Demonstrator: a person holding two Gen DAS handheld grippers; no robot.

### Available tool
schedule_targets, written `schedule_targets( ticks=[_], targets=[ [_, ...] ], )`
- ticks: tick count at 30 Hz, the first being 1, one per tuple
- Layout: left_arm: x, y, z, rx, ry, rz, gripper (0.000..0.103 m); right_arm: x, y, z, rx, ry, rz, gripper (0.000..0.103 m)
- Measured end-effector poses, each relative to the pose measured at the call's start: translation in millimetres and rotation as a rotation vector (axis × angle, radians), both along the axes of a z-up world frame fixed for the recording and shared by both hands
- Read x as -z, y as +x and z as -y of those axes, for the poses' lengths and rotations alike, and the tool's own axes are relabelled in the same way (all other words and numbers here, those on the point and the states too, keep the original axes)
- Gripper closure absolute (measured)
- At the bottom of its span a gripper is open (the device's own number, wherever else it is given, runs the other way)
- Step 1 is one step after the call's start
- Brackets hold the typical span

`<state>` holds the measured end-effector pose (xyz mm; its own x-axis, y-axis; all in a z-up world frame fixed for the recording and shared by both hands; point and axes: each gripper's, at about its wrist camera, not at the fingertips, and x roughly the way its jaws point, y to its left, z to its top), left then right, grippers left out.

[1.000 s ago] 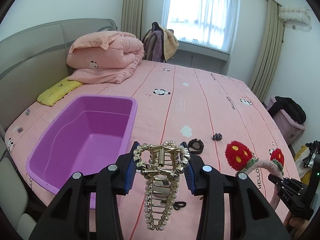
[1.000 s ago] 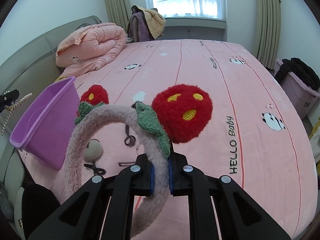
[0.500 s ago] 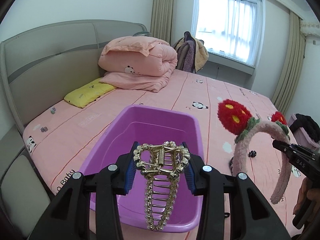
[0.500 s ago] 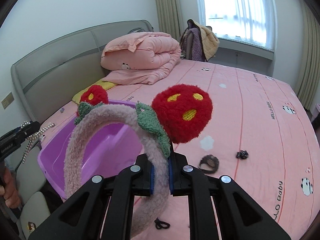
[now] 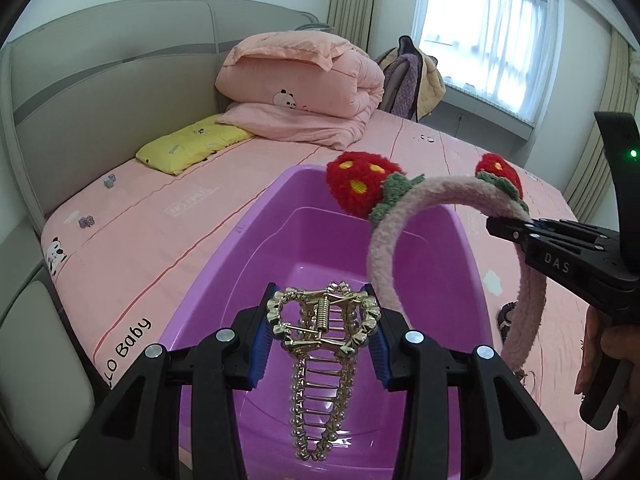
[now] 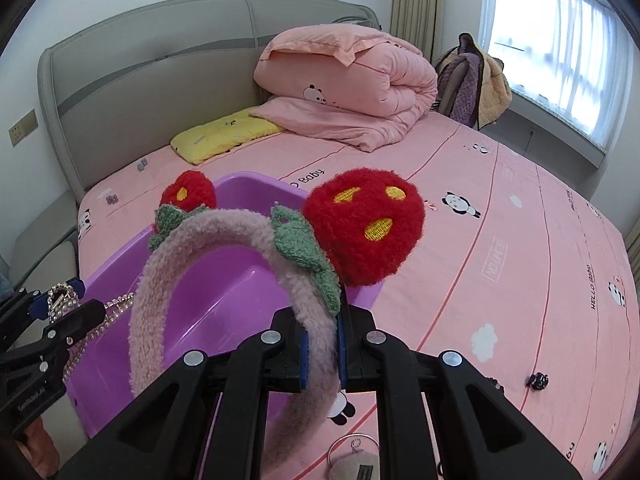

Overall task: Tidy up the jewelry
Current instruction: 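Open the left tool to drop the claw clip while the right tool releases the headband into the tub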

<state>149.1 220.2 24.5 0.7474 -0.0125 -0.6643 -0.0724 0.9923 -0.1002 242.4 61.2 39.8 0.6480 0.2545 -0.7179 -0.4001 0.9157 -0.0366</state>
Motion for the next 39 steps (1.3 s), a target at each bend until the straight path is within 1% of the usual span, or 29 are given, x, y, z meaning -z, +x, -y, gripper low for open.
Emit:
schedule_targets(
  ticks=[4,7,12,13,15,16,17,18,19,21,23,25,27,32,39],
  targets=[
    [16.8,13.7,-4.7,-0.017,-0.001,-0.055,0.063,19.5,24.5,-30.3,-0.035,-0.066,-0.041,0.093],
    [26.3,18.2,-8.7,-0.032,0.001,-0.087,0.063,32.5,33.5,-47.7,-0.059,-0.112,-0.059,0.093],
    [38.7,22.4,-13.5,-0.059,0.002,-0.130,0.062,49.1,45.5,-61.2,-0.062,-0.129,-0.111,0.092],
    [40.5,22.7,-14.5,-0.063,-0.001,-0.136,0.062,51.8,46.8,-61.2,-0.056,-0.126,-0.122,0.090],
    [43.1,23.9,-15.9,-0.080,0.000,-0.147,0.061,56.4,50.1,-61.2,-0.051,-0.112,-0.161,0.076],
    [43.7,23.8,-16.6,-0.091,0.004,-0.149,0.053,57.3,51.1,-60.8,-0.041,-0.113,-0.167,0.060],
    [42.8,23.0,-17.0,-0.096,0.005,-0.140,0.044,57.4,49.4,-59.8,-0.038,-0.113,-0.163,0.056],
    [40.8,21.4,-17.8,-0.107,0.011,-0.127,0.021,57.0,46.7,-60.1,-0.040,-0.115,-0.153,0.056],
    [37.0,18.1,-18.8,-0.123,0.019,-0.100,0.016,57.1,45.3,-61.3,-0.040,-0.130,-0.140,0.055],
    [32.0,15.5,-20.2,-0.130,0.027,-0.076,0.016,57.1,43.3,-61.7,-0.038,-0.148,-0.125,0.055],
    [29.7,15.8,-21.7,-0.142,0.043,-0.078,0.015,54.1,40.5,-57.6,-0.031,-0.133,-0.118,0.049],
    [28.7,15.1,-24.2,-0.153,0.043,-0.081,0.014,48.8,39.9,-53.9,-0.014,-0.115,-0.102,0.043],
    [28.0,13.4,-26.2,-0.162,0.040,-0.084,0.013,43.2,39.2,-51.4,-0.009,-0.097,-0.093,0.043],
    [25.3,7.8,-30.3,-0.179,0.023,-0.089,0.012,36.6,34.0,-46.7,-0.010,-0.106,-0.086,0.043],
    [15.5,-6.2,-23.4,-0.173,0.028,-0.075,0.010,31.3,11.5,-34.3,-0.009,-0.087,-0.083,0.043]
  ],
)
